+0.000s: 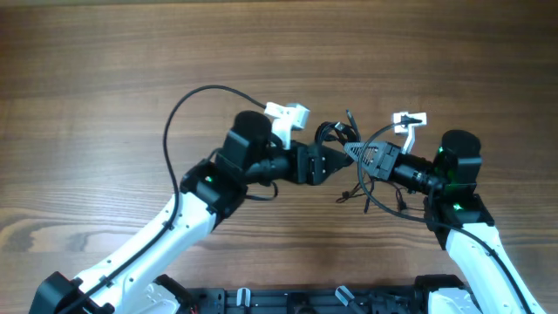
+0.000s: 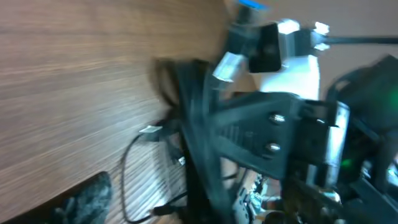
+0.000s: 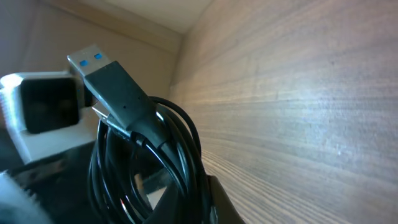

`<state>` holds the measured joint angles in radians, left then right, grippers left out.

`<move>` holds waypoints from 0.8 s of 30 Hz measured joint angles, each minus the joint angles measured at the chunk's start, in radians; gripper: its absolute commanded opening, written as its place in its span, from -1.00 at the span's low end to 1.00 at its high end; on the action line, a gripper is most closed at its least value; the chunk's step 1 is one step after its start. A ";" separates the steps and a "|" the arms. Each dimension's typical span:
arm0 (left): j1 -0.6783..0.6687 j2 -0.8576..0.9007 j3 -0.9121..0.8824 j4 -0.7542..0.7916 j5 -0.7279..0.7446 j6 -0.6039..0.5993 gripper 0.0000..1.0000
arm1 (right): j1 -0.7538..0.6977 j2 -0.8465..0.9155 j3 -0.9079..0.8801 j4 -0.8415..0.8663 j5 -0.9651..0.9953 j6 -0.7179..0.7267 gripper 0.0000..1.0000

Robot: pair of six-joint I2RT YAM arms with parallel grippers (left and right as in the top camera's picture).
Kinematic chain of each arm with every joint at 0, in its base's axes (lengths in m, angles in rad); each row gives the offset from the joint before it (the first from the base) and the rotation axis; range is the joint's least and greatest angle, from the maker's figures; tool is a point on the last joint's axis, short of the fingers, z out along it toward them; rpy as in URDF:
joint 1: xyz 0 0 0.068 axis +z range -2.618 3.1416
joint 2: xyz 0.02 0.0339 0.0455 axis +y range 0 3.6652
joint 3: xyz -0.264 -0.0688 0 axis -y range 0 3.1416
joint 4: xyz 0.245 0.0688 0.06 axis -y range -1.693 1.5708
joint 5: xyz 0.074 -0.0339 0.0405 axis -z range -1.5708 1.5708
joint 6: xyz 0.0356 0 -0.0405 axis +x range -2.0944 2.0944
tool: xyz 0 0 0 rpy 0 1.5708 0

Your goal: Untangle cables

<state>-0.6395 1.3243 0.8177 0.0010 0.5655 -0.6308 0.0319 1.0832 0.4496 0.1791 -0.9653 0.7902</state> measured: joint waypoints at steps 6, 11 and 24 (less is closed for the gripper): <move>-0.022 0.001 0.001 -0.016 -0.059 -0.012 -0.05 | 0.000 0.000 0.000 -0.025 0.003 0.011 -0.91; -0.022 0.002 0.001 -0.016 -0.089 -0.011 0.08 | 0.000 0.000 0.000 -0.030 0.004 0.034 -0.91; -0.026 0.049 0.003 -0.016 -0.098 -0.018 -0.92 | 0.000 0.005 -0.003 -0.040 -0.003 0.034 0.21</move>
<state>-0.6651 1.3735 0.8204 -0.0147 0.4679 -0.6491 0.0319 1.0885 0.4469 0.1387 -0.9680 0.8242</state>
